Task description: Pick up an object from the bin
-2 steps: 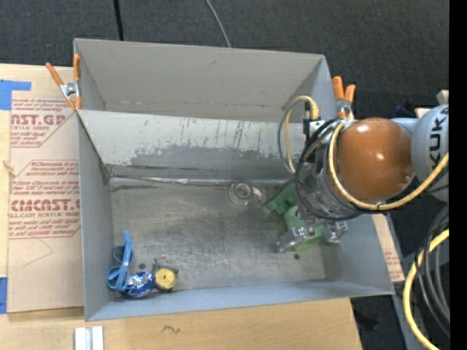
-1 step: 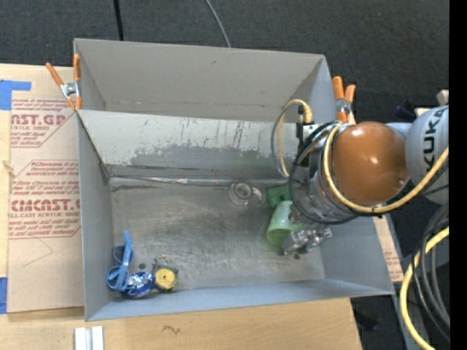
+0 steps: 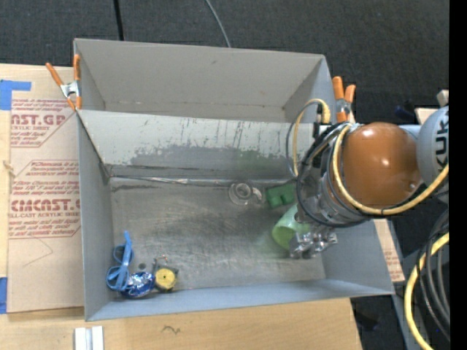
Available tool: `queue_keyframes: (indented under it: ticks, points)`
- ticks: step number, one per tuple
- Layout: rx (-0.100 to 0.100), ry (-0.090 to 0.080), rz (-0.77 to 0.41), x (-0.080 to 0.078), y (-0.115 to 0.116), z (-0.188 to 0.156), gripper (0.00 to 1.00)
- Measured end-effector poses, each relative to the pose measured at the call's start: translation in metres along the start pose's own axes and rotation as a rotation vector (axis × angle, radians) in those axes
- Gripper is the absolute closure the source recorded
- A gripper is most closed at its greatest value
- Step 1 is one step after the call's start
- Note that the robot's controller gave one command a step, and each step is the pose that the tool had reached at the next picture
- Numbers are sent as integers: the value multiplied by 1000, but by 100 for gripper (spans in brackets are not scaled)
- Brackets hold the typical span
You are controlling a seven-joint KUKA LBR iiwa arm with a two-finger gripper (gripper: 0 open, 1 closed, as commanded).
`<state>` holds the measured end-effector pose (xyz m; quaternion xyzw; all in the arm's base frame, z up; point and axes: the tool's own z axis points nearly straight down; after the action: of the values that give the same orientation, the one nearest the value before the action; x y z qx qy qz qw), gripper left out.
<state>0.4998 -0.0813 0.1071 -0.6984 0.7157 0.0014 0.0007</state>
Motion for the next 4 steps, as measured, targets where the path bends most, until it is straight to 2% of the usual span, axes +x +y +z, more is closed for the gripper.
queue_keyframes:
  ticks: [1, 2, 3, 4]
  points:
    - [4, -3, 343, -52, -45, -20, 100]
    - [2, -1, 346, -50, -44, -19, 0]
    - [-3, 4, 370, 5, -7, -2, 0]
    - [-1, -5, 255, 48, -50, -1, 0]
